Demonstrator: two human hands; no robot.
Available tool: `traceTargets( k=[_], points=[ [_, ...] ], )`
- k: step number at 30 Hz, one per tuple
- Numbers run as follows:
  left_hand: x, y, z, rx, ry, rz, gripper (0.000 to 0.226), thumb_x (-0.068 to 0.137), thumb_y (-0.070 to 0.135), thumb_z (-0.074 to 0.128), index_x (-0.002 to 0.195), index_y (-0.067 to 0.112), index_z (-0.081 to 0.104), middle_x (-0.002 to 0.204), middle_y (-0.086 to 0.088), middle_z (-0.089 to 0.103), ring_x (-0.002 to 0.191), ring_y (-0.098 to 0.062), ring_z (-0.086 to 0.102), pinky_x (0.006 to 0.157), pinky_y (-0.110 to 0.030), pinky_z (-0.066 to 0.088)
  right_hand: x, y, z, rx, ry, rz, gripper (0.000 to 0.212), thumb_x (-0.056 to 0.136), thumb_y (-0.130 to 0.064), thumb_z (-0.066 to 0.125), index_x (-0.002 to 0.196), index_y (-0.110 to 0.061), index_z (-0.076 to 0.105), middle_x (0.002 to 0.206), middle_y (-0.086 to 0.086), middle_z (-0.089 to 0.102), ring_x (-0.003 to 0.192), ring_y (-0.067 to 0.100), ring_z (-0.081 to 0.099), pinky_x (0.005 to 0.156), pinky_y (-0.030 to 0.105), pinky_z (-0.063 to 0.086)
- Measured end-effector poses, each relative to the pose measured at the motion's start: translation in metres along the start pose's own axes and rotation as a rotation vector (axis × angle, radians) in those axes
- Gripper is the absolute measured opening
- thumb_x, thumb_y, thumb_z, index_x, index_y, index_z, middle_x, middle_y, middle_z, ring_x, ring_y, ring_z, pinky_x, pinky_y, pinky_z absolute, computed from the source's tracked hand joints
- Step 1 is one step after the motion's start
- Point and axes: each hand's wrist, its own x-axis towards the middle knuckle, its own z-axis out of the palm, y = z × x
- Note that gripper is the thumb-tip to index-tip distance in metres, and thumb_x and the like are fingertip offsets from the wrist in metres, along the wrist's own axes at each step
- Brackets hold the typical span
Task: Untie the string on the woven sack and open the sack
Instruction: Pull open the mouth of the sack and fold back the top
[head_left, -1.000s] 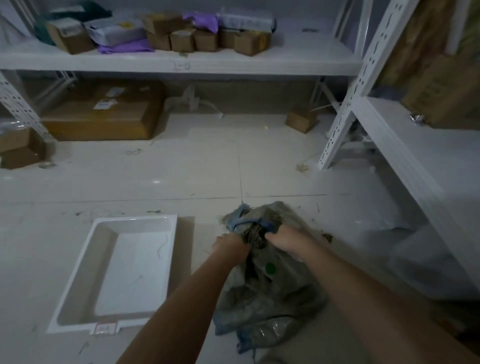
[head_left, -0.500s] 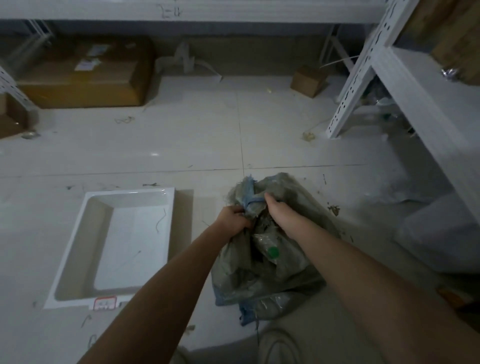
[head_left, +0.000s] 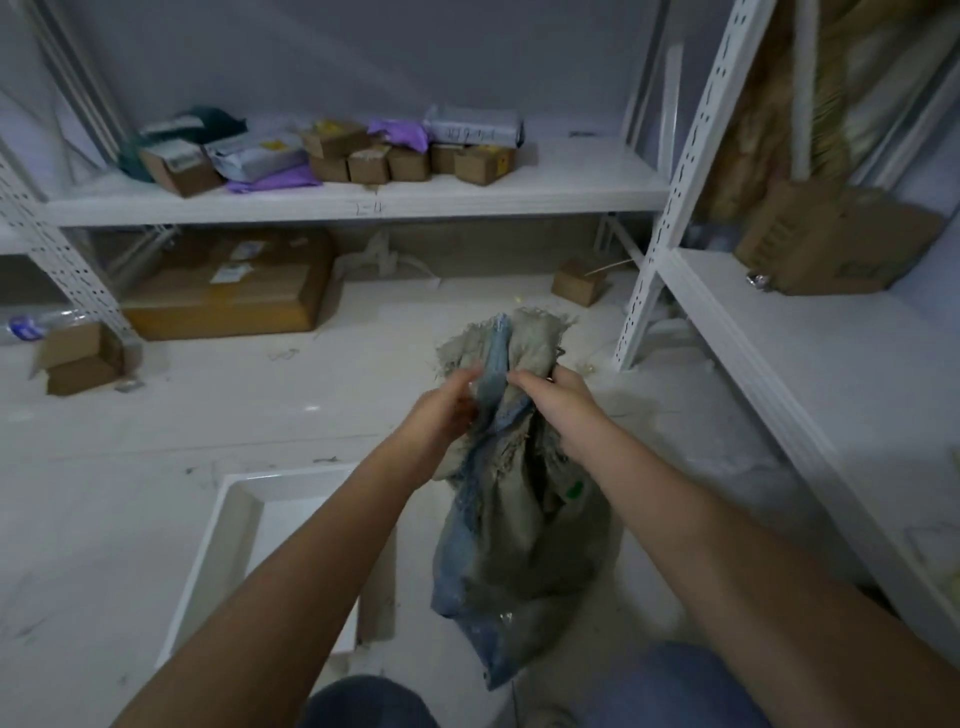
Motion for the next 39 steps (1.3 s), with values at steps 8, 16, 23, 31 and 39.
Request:
traceTargets(
  k=[8, 16, 23, 31, 39],
  points=[
    [-0.043, 0.007, -0.003, 0.033, 0.154, 0.113, 0.044, 0.084, 0.032, 0.068, 0.121, 0.013, 0.055, 0.113, -0.008, 0.063, 0.092, -0.019, 0.062, 0.080, -0.028, 0.052, -0.052, 0.005, -0.009, 0.088, -0.134, -0.068, 0.034, 0.079, 0.006, 0.063, 0.098, -0.022, 0.063, 0.098, 0.005, 0.070, 0.094, 0.025, 0.066, 0.084, 0.036, 0.053],
    [-0.029, 0.006, -0.043, 0.019, 0.258, 0.057, 0.013, 0.086, -0.001, 0.059, 0.088, 0.012, 0.061, 0.079, -0.007, 0.062, 0.076, -0.023, 0.060, 0.068, -0.032, 0.052, -0.027, 0.004, -0.026, 0.118, 0.040, -0.020, 0.034, 0.083, 0.001, 0.058, 0.116, -0.006, 0.062, 0.098, 0.011, 0.068, 0.086, 0.026, 0.065, 0.074, 0.032, 0.055],
    [-0.008, 0.000, -0.069, -0.012, 0.379, 0.046, 0.024, 0.088, -0.001, 0.055, 0.111, 0.005, 0.059, 0.089, -0.012, 0.062, 0.073, -0.020, 0.058, 0.072, -0.035, 0.052, -0.014, -0.001, -0.055, 0.186, 0.221, -0.082, 0.025, 0.084, 0.004, 0.057, 0.107, -0.006, 0.063, 0.081, 0.005, 0.064, 0.068, 0.016, 0.060, 0.057, 0.022, 0.050],
    [-0.017, 0.007, -0.031, 0.604, 0.694, 0.080, 0.069, 0.088, 0.047, 0.055, 0.126, -0.008, 0.037, 0.128, -0.028, 0.048, 0.111, -0.041, 0.053, 0.092, -0.046, 0.045, -0.025, -0.006, -0.045, 0.058, 0.080, -0.239, 0.026, 0.084, 0.001, 0.061, 0.098, -0.021, 0.060, 0.083, -0.006, 0.065, 0.076, 0.009, 0.062, 0.064, 0.022, 0.049],
    [-0.017, 0.001, -0.006, -0.325, -0.087, -0.278, 0.039, 0.094, 0.042, 0.044, 0.086, 0.010, 0.065, 0.084, -0.011, 0.066, 0.071, -0.021, 0.068, 0.064, -0.029, 0.056, -0.042, 0.008, -0.034, -0.535, -0.737, -0.215, 0.029, 0.076, -0.008, 0.075, 0.104, -0.011, 0.068, 0.110, 0.004, 0.071, 0.104, 0.019, 0.066, 0.102, 0.041, 0.046]
  ],
)
